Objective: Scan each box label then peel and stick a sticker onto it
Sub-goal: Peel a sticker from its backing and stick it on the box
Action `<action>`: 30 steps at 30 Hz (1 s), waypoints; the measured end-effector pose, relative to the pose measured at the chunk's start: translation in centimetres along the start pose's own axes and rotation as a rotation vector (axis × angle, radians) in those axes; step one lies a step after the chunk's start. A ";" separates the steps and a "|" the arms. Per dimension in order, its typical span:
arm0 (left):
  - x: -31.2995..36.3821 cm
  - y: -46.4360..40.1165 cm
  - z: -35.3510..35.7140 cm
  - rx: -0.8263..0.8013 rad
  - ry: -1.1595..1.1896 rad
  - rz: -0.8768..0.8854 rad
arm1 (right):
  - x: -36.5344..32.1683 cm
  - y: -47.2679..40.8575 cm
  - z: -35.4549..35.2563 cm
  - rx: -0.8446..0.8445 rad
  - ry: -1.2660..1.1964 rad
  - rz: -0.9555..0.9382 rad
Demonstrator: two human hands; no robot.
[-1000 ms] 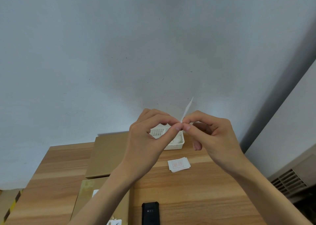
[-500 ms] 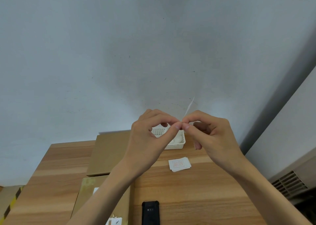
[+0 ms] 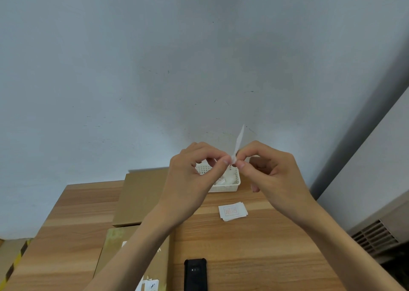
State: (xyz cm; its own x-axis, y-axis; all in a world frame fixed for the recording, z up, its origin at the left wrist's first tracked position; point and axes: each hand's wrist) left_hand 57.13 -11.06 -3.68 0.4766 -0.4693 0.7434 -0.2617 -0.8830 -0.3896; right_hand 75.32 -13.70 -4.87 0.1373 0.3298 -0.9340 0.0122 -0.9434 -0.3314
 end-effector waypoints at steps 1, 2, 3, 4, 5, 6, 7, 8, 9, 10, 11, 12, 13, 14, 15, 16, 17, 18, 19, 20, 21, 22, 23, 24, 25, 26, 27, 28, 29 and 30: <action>0.2 0.1 0.0 0.004 0.021 -0.025 | 0.0 0.0 0.0 0.007 -0.022 0.002; 0.2 0.1 0.0 0.007 0.046 -0.049 | 0.0 0.0 0.1 0.015 -0.041 0.001; 0.2 0.1 0.1 0.008 0.072 -0.068 | 0.0 0.0 0.3 0.019 -0.054 0.005; 0.1 0.0 0.2 0.010 0.100 -0.079 | -0.1 0.0 0.4 0.017 -0.057 0.011; 0.0 0.0 0.3 0.016 0.125 -0.082 | -0.2 0.0 0.5 0.018 -0.058 0.024; -0.1 -0.1 0.5 0.027 0.143 -0.084 | -0.1 0.0 0.7 0.026 -0.063 0.031; -0.3 -0.1 0.7 0.039 0.152 -0.089 | 0.0 0.0 0.8 0.037 -0.075 0.044; -0.4 -0.1 0.9 0.047 0.155 -0.096 | 0.2 -0.1 0.9 0.049 -0.085 0.057; -0.5 -0.2 0.9 0.049 0.152 -0.097 | 0.3 -0.1 1.0 0.059 -0.085 0.073; -0.6 -0.2 1.1 0.051 0.142 -0.094 | 0.4 -0.1 1.0 0.061 -0.074 0.083; -0.7 -0.1 1.1 0.050 0.131 -0.088 | 0.5 0.0 1.0 0.064 -0.061 0.093; -0.9 -0.1 1.2 0.049 0.120 -0.083 | 0.7 0.0 1.0 0.068 -0.051 0.100; -0.9 -0.1 1.2 0.046 0.113 -0.081 | 0.8 0.0 1.0 0.074 -0.041 0.110; -1.0 -0.1 1.2 0.045 0.108 -0.079 | 1.0 0.1 0.9 0.079 -0.030 0.116; -1.1 0.0 1.3 0.042 0.106 -0.076 | 1.1 0.2 0.9 0.083 -0.019 0.119; -1.2 0.0 1.4 0.041 0.103 -0.075 | 1.2 0.2 1.0 0.088 -0.008 0.119; -1.3 0.1 1.5 0.038 0.102 -0.074 | 1.2 0.3 1.0 0.095 0.002 0.119; -1.4 0.1 1.5 0.037 0.100 -0.075 | 1.2 0.3 1.1 0.104 0.011 0.115; -1.4 0.1 1.6 0.035 0.099 -0.078 | 1.2 0.3 1.1 0.112 0.022 0.110; -1.5 0.2 1.7 0.034 0.102 -0.083 | 1.3 0.3 1.2 0.119 0.032 0.102; -1.5 0.2 1.7 0.030 0.109 -0.091 | 1.3 0.4 1.2 0.125 0.044 0.097; -1.5 0.2 1.7 0.022 0.117 -0.098 | 1.3 0.4 1.3 0.131 0.053 0.092; -1.4 0.2 1.7 0.013 0.120 -0.102 | 1.2 0.4 1.3 0.136 0.057 0.086; -1.4 0.3 1.6 0.002 0.124 -0.105 | 1.3 0.4 1.3 0.139 0.058 0.081; -1.3 0.3 1.6 -0.010 0.133 -0.110 | 1.3 0.4 1.3 0.142 0.055 0.077; -1.2 0.3 1.5 -0.023 0.150 -0.119 | 1.3 0.4 1.4 0.144 0.052 0.074; -1.1 0.4 1.4 -0.035 0.166 -0.126 | 1.3 0.4 1.4 0.142 0.050 0.073; -0.9 0.4 1.4 -0.043 0.176 -0.133 | 1.3 0.5 1.4 0.138 0.050 0.069; -0.9 0.5 1.3 -0.047 0.180 -0.137 | 1.2 0.5 1.3 0.131 0.053 0.063; -0.9 0.5 1.3 -0.046 0.181 -0.141 | 1.3 0.5 1.3 0.122 0.058 0.052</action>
State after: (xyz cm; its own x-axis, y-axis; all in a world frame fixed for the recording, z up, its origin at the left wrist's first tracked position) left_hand 57.67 -11.11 -5.23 0.3538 -0.3286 0.8757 -0.2435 -0.9363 -0.2530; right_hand 74.20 -13.75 -6.39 0.1914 0.2748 -0.9423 -0.1165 -0.9469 -0.2998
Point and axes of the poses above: each hand's wrist, its own y-axis away from the middle knuckle, its own z-axis out of the palm, x = y × z, and after that the axes turned 6 degrees about -y, right-handed
